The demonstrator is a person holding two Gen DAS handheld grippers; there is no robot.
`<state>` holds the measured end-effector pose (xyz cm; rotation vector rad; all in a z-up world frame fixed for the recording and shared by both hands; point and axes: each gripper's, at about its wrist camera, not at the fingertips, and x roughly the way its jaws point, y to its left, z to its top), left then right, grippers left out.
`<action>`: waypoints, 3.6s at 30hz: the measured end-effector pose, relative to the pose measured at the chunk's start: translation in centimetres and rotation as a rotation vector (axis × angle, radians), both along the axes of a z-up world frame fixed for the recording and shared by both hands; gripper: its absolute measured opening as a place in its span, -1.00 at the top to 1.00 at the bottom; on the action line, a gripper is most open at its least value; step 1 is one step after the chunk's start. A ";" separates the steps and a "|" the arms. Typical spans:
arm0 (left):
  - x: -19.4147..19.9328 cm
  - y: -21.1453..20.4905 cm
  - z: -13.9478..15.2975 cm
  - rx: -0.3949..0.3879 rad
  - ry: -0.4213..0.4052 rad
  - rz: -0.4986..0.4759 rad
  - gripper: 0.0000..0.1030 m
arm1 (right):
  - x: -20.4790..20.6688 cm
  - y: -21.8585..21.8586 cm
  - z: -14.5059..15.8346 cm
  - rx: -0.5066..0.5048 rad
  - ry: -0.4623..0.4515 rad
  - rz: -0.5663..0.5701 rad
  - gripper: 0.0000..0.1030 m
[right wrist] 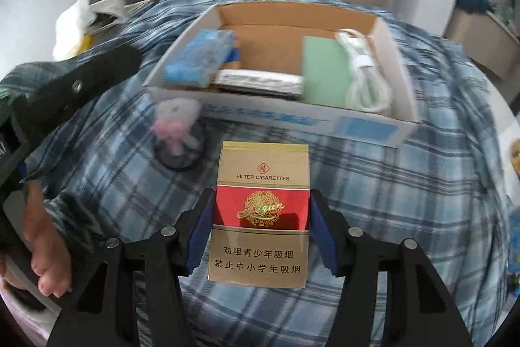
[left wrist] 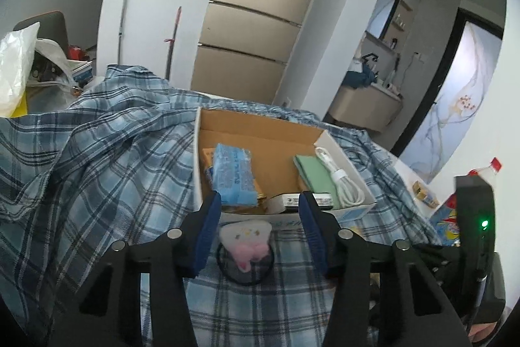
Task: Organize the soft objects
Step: 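Grasp the pink-and-white plush keychain with the left gripper while the right holds the cigarette box, then lift the plush keychain with the left gripper while the right carries the cigarette box over the box, then lower the cigarette box into the box and open the right gripper while the left drops the keychain inside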
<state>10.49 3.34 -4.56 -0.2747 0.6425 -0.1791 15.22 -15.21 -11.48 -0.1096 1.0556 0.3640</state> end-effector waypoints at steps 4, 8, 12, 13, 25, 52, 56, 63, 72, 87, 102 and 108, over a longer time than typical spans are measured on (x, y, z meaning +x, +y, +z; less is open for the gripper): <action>1.1 -0.1 -1.1 0.030 0.080 0.012 -0.02 | 0.3 -1.7 0.0 -0.012 -0.051 -0.071 -0.09; 1.5 -0.4 -1.9 0.045 0.122 -0.007 -0.02 | 0.4 -3.3 -0.5 0.019 -0.036 -0.104 -0.09; 1.8 -1.7 -2.5 0.089 0.152 -0.051 -0.02 | 0.4 -3.1 -1.0 0.016 -0.027 -0.116 -0.09; 2.0 -2.0 -2.7 0.097 0.164 -0.058 -0.02 | 0.4 -3.1 -1.1 0.013 -0.025 -0.111 -0.09; 3.5 -2.7 -4.8 0.117 0.292 -0.088 -0.02 | 0.4 -2.9 -1.2 -0.011 -0.041 -0.123 -0.09; -6.0 -5.3 3.4 0.253 -0.351 -0.102 0.36 | -4.2 -3.4 4.7 0.158 -0.438 -0.107 -0.09; -6.3 -5.0 3.7 0.239 -0.369 -0.098 0.36 | -4.8 -3.9 5.6 0.189 -0.502 -0.123 -0.09; -6.2 -4.6 4.2 0.243 -0.355 -0.065 0.36 | -4.9 -4.1 6.1 0.201 -0.520 -0.111 -0.09; -5.3 -5.0 10.9 0.249 -0.405 -0.025 0.36 | -3.9 -5.0 11.4 0.166 -0.583 -0.122 -0.09; 1.9 -2.4 14.7 0.195 -0.318 0.112 0.36 | 6.0 -2.1 14.3 0.268 -0.370 -0.180 -0.09; 6.3 0.2 9.1 0.178 -0.157 0.121 0.36 | 10.9 4.6 3.3 0.162 -0.112 -0.062 -0.09; 6.5 -0.3 8.2 0.203 -0.135 0.126 0.36 | 11.8 5.1 1.9 0.130 -0.083 -0.061 -0.09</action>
